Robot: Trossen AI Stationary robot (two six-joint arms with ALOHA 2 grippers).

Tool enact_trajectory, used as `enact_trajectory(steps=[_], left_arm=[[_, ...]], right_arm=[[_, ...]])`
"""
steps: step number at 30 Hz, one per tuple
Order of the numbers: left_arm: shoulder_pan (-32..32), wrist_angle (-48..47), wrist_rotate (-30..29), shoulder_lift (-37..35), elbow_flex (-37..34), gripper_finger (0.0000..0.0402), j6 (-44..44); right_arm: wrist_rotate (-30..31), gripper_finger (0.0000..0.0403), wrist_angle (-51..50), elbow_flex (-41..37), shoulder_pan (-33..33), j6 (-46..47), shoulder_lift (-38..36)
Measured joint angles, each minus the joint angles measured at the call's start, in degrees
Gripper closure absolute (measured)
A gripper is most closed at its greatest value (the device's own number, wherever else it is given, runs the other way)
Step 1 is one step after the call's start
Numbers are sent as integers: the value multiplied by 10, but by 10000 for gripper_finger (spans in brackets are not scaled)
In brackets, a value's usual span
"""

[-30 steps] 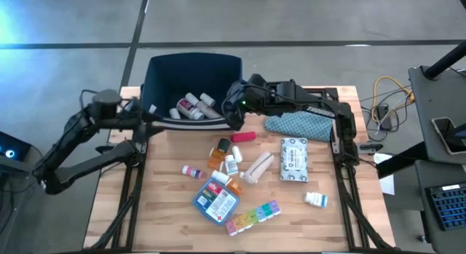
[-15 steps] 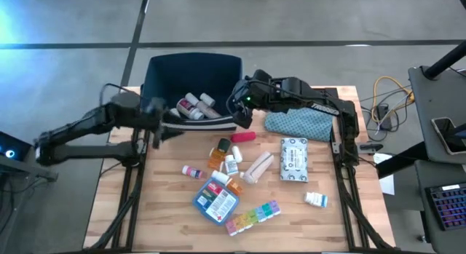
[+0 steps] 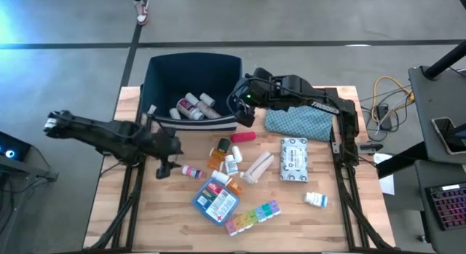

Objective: Pick & place medical supplies in basket/bin
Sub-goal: Put the pink pill bottle into the blue bin

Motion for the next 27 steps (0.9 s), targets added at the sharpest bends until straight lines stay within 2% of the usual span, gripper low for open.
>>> enact_trajectory(steps=[5,13,18,27], left_arm=[[-20,-1,-2,52,-39,169,4],[-22,134,-1,142,-99,169,27],[-22,149,1,198,-112,169,49],[-22,211,2,234,-127,169,74]], right_arm=[[0,131,-3,0,0,0,0],[0,131,-11,0,0,-1,0],[0,131,-13,0,0,-1,0],[0,131,-12,0,0,-3,0]])
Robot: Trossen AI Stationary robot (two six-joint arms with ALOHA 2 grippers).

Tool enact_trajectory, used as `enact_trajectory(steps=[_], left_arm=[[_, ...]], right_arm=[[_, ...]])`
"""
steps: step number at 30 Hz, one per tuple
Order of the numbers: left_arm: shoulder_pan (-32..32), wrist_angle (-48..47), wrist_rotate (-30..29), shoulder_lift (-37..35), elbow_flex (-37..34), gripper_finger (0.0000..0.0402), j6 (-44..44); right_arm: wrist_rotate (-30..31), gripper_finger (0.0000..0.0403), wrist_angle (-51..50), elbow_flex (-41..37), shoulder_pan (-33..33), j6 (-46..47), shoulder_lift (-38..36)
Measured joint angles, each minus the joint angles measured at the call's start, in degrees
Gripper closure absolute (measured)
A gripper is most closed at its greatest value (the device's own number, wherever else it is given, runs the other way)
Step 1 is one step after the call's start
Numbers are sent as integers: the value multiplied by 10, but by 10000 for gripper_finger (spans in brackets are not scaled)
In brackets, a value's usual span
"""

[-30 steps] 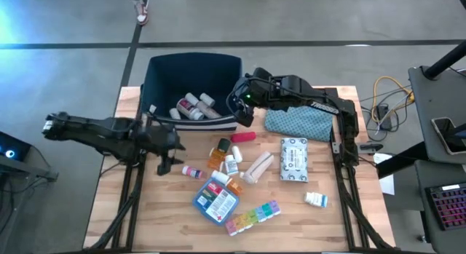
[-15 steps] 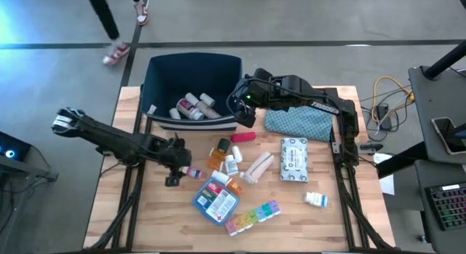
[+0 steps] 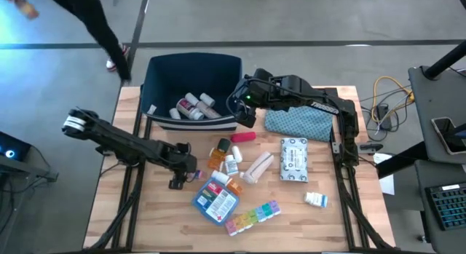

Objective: Pick & place medical supplies in basket/bin
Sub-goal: Put the pink pill bottle into the blue bin

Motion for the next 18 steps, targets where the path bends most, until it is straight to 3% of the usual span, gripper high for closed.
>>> enact_trajectory(steps=[8,18], left_arm=[[0,23,2,30,-10,174,-5],[0,11,2,27,19,255,-44]], right_arm=[[0,131,-2,0,0,0,0],[-30,131,-3,0,0,-28,0]])
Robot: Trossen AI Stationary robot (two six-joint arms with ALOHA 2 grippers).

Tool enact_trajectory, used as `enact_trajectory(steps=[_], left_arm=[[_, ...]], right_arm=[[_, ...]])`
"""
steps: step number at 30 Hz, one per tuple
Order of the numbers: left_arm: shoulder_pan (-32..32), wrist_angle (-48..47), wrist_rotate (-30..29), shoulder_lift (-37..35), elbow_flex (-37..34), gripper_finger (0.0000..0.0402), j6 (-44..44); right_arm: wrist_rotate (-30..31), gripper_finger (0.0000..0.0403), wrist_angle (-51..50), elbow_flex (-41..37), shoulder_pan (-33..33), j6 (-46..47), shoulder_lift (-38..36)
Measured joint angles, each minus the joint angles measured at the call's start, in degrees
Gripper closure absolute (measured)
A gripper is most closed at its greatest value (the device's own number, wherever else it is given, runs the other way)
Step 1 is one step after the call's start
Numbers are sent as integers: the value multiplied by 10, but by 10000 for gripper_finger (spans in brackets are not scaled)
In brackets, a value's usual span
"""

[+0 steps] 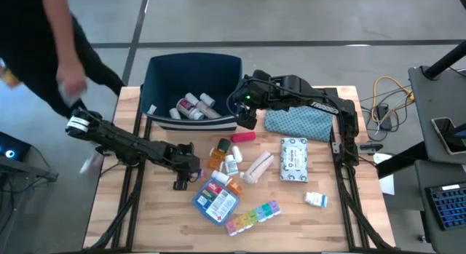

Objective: Pick & place medical supplies in basket/bin
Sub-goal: Put the pink pill bottle into the blue bin

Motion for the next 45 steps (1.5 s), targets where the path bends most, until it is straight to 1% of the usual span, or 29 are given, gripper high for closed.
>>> enact_trajectory(steps=[3,7,11,14,17,19,23,25,27,29,32,36,38,41,45], left_arm=[[0,-21,0,-3,22,255,-23],[0,-85,-14,-7,71,248,-60],[0,-144,-36,-10,151,247,-97],[0,-183,-62,-10,228,249,-117],[-1,-208,-113,-10,314,249,-134],[-1,-214,-157,-10,369,249,-139],[6,-229,-257,-11,463,250,-136],[23,-253,-285,-11,495,250,-125],[51,-286,-301,-11,520,250,-121],[92,-308,-305,-11,535,250,-114],[170,-312,-298,-13,538,250,-76],[289,-309,-217,-13,526,250,-14],[339,-305,-186,-13,514,246,14],[391,-291,-176,-13,499,225,61],[430,-262,-157,-13,478,182,124]], right_arm=[[-1,131,0,0,0,-21,0],[-1,131,3,0,0,-48,-3],[-26,131,6,-1,0,-74,-20],[-45,131,6,-1,0,-88,-36],[-48,131,3,-1,3,-100,-56],[-49,131,2,-1,4,-105,-71],[-72,131,-1,-1,5,-107,-101],[-72,131,-6,-2,5,-107,-113],[-72,131,-12,-2,5,-106,-122],[-72,131,-13,-5,5,-105,-130],[-71,131,-13,-9,4,-101,-133],[-71,131,-13,-29,4,-90,-133],[-71,131,-17,-49,4,-87,-134],[-71,131,-38,-90,4,-77,-134],[-72,131,-38,-161,4,-55,-139]])
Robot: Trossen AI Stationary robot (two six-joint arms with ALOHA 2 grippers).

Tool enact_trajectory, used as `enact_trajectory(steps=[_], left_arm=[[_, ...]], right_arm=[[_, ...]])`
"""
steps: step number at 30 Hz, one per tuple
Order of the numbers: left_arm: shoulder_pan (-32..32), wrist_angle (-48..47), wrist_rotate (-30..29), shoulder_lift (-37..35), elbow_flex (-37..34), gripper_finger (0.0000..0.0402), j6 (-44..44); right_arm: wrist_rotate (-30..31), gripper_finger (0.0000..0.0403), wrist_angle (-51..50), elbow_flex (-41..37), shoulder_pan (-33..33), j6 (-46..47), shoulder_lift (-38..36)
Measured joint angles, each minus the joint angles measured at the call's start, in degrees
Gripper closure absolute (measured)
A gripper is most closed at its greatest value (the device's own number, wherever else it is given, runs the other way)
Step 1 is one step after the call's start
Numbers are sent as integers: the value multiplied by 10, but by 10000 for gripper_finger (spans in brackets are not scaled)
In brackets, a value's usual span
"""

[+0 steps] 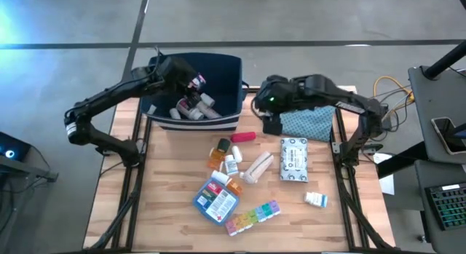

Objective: Pick & place medical supplies in basket/bin
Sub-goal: Put the pink pill bottle into the blue bin, then put the red bandage into the blue bin

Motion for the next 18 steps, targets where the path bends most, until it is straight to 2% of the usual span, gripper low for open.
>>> enact_trajectory(steps=[4,7,13,18], left_arm=[[26,7,11,0,-17,143,80],[28,0,0,-11,-17,130,83],[-20,-5,21,-103,-27,127,34],[-48,-8,22,-176,-58,127,-55]], right_arm=[[-13,131,38,-78,-1,16,-5],[-48,131,110,-146,-5,23,-7],[-68,131,255,-296,-8,12,-4],[-100,131,383,-414,-21,1,-4]])
